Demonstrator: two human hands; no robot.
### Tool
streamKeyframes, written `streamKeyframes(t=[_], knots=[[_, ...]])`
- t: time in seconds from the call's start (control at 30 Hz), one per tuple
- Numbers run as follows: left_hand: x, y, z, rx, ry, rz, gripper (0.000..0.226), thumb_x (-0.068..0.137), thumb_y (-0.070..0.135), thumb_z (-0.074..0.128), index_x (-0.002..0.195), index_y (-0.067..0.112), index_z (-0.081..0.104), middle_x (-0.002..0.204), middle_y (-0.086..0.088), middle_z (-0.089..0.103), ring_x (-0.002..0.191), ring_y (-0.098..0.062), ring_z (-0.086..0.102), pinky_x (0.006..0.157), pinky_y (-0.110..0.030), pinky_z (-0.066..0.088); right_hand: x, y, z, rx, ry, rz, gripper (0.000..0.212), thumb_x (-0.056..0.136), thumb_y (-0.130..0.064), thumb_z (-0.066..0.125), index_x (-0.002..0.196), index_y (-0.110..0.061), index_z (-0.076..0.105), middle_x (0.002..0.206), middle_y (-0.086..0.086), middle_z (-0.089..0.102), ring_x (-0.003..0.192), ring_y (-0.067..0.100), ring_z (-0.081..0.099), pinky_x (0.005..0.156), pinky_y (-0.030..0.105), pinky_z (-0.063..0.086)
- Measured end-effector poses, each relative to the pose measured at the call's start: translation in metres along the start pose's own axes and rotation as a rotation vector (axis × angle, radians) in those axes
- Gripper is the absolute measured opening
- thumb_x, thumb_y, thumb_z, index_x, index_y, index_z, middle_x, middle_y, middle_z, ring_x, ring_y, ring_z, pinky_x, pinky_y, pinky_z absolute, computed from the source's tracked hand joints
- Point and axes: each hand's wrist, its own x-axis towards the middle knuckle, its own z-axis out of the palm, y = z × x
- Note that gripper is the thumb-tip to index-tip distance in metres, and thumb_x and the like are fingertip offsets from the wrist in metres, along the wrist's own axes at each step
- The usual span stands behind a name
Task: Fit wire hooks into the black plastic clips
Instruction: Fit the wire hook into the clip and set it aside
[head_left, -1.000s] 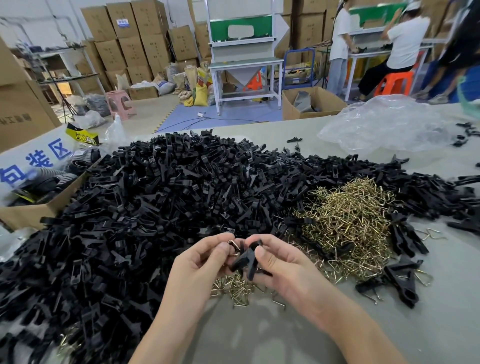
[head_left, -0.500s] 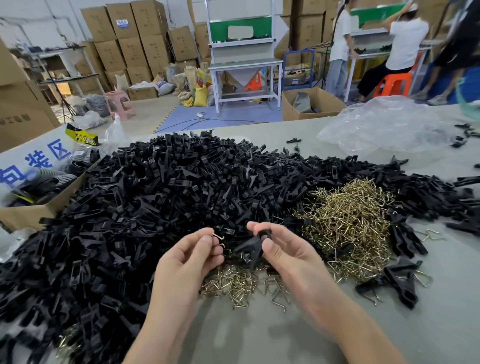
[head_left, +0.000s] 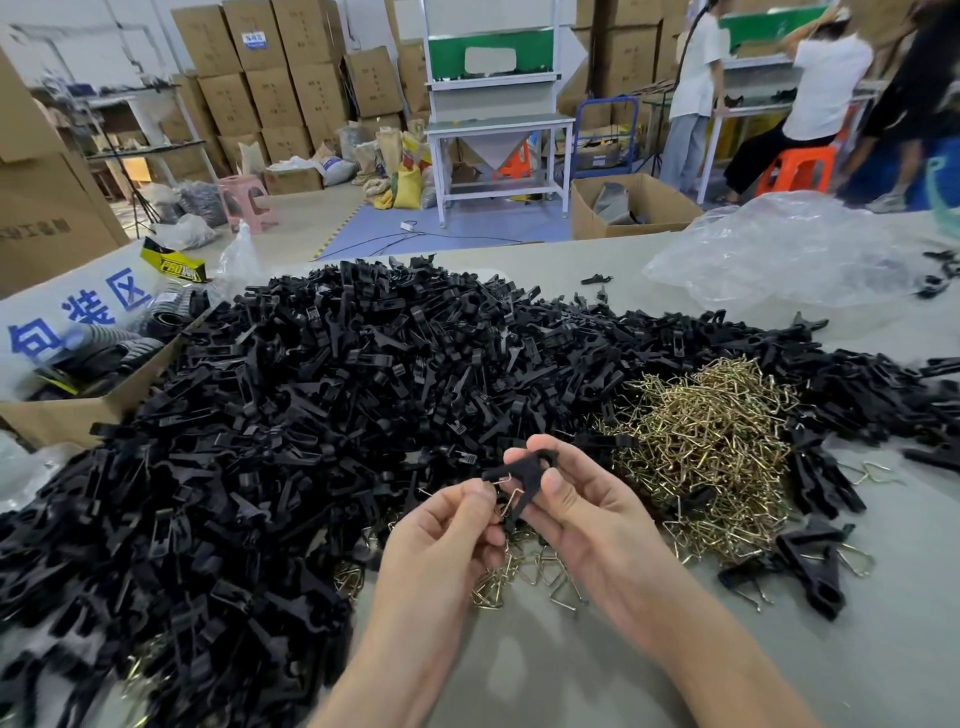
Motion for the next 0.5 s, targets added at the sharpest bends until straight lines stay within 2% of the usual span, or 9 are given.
streamKeyframes(t=[0.13, 0.33, 0.5], knots=[[0.001, -0.003, -0.003, 0.077, 0.043, 0.041, 0.018, 0.092, 0.011, 0.064, 0.077, 0.01, 0.074, 0.063, -0.008, 0.061, 0.054, -0.012, 0.053, 0.052, -0.019, 0.047, 0.0, 0.001, 0.0, -0.005, -0.016, 0.003, 0.024, 0.089, -0.006, 0.06, 0.106, -0.012, 0.076, 0.119, 0.017, 0.071, 0.104, 0.024, 0.071, 0.088, 0.027, 0.057], [-0.002, -0.008, -0.005, 0.169, 0.079, 0.102, 0.018, 0.091, 0.016, 0.067, 0.076, 0.017, 0.077, 0.066, -0.005, 0.066, 0.059, -0.012, 0.059, 0.057, -0.02, 0.052, 0.001, 0.002, -0.002, -0.159, -0.017, -0.053, 0.024, 0.089, -0.01, 0.06, 0.106, -0.019, 0.076, 0.114, 0.01, 0.073, 0.105, 0.021, 0.07, 0.09, 0.026, 0.055], [-0.002, -0.012, -0.005, 0.152, 0.09, 0.091, 0.012, 0.089, 0.019, 0.069, 0.081, 0.012, 0.075, 0.066, -0.005, 0.066, 0.059, -0.012, 0.059, 0.058, -0.021, 0.052, 0.001, 0.003, -0.004, -0.219, -0.025, -0.056, 0.025, 0.09, -0.014, 0.061, 0.107, -0.024, 0.076, 0.116, 0.006, 0.073, 0.11, 0.02, 0.069, 0.093, 0.026, 0.054]])
